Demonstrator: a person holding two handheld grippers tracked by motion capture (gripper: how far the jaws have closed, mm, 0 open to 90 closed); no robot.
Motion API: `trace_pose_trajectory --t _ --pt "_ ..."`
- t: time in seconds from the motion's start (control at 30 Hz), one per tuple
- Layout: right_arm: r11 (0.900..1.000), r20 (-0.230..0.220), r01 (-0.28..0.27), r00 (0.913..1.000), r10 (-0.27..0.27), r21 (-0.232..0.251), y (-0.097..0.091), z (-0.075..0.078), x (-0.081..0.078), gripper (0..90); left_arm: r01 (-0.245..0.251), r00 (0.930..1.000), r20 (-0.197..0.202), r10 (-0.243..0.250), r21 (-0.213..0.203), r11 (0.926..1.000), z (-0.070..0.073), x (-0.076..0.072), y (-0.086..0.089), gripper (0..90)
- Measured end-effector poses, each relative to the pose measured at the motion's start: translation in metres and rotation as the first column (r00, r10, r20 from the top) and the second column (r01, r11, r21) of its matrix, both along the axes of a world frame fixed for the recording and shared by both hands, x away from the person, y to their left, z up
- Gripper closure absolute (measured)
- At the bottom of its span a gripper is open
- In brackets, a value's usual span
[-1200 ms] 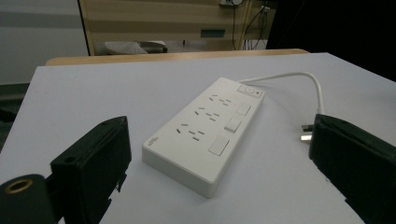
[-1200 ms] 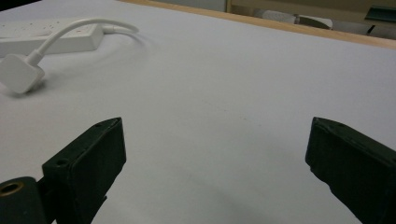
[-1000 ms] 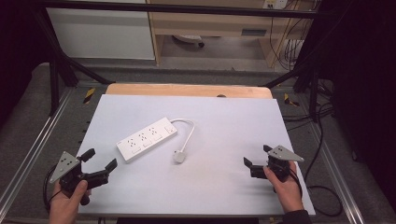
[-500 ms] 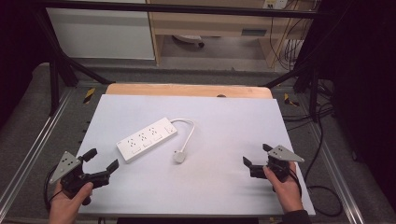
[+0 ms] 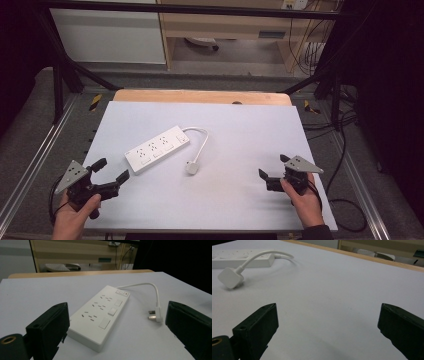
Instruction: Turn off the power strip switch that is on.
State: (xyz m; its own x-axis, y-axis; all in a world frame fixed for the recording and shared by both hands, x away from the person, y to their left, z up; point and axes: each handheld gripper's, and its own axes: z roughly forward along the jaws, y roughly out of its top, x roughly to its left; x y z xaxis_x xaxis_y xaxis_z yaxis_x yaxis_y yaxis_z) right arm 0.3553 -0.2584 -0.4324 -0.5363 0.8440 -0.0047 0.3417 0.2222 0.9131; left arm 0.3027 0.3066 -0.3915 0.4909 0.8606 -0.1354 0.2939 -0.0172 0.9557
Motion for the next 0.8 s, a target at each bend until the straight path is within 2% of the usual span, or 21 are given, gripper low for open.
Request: trace_pose_trajectory --t 0.17,0.33,0.47,0.8 --pt "1.0 0.006 -0.005 1.0 0.005 -0.001 0.001 0.001 -0.001 3.3 -0.006 1.0 -0.002 0.006 -0.017 0.9998 0.007 0.002 0.0 5.2" --pt "0.9998 0.007 -0.018 0.9998 0.018 -0.002 0.002 0.001 0.0 3.3 -0.024 0.9997 0.001 0.024 -0.016 0.9996 0.016 0.006 -0.003 5.2" --pt "0.9995 0.005 -0.03 0.9995 0.03 -0.006 0.005 0.0 0.0 3.3 -0.013 0.9999 0.005 0.013 -0.002 0.9999 0.023 0.012 -0.01 5.2" --pt "0.9994 0.0 -0.028 0.9996 0.028 -0.018 0.007 0.0 0.0 3.2 -0.003 0.9998 0.021 0.004 -0.008 1.0 0.037 0.024 -0.022 5.2"
